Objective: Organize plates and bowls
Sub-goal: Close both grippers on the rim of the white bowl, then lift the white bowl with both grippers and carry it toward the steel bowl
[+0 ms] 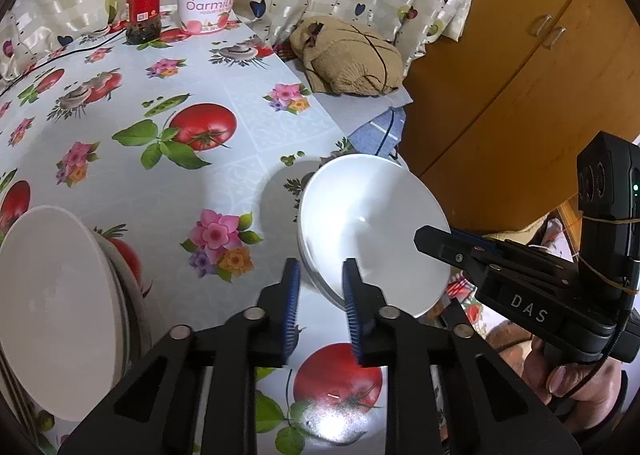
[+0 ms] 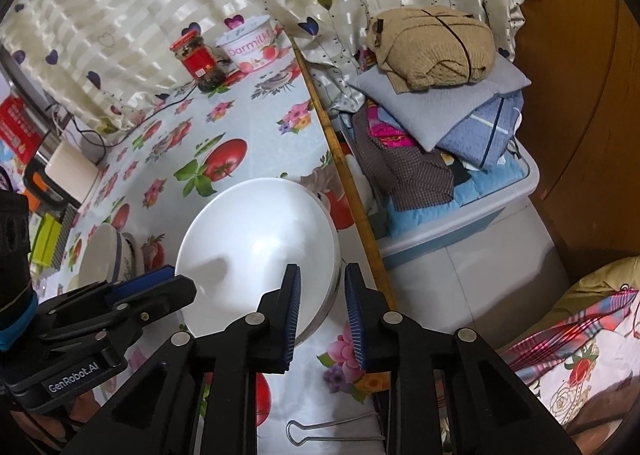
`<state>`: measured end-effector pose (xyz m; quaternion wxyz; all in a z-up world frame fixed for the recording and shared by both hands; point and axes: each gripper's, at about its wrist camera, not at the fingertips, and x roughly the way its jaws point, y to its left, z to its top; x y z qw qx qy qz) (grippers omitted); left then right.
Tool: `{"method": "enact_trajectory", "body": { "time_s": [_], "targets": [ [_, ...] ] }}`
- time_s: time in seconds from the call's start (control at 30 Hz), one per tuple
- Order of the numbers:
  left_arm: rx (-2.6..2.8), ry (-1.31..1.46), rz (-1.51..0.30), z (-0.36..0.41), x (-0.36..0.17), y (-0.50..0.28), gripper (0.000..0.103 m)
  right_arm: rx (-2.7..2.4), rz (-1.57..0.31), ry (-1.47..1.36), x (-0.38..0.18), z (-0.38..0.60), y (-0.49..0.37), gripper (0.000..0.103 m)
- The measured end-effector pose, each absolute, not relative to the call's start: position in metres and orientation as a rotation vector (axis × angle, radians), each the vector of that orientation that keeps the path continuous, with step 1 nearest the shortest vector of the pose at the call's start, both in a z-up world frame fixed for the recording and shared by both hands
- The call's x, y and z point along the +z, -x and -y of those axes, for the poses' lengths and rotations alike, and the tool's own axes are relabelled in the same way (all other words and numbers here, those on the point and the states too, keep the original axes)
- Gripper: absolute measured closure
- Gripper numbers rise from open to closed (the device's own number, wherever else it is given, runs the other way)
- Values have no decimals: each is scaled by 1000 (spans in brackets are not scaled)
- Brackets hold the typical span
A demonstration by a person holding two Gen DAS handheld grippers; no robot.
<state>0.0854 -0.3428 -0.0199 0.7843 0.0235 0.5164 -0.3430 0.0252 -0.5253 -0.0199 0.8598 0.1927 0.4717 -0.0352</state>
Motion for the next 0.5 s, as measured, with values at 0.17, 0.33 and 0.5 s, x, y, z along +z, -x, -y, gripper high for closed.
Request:
{"method": "enact_trajectory", "body": {
  "time_s": [0.17, 0.33, 0.5],
  "targets": [
    [-739, -52, -1108, 344, -20, -87, 84, -77, -996, -406, -22, 527, -25, 86],
    [-739, -48, -1110, 344, -20, -88, 84, -81, -999, -400, -21, 527, -25, 86],
    [-739, -46, -1111, 342, -20, -88, 84, -80, -998, -399, -21, 526, -25, 86]
  ]
}}
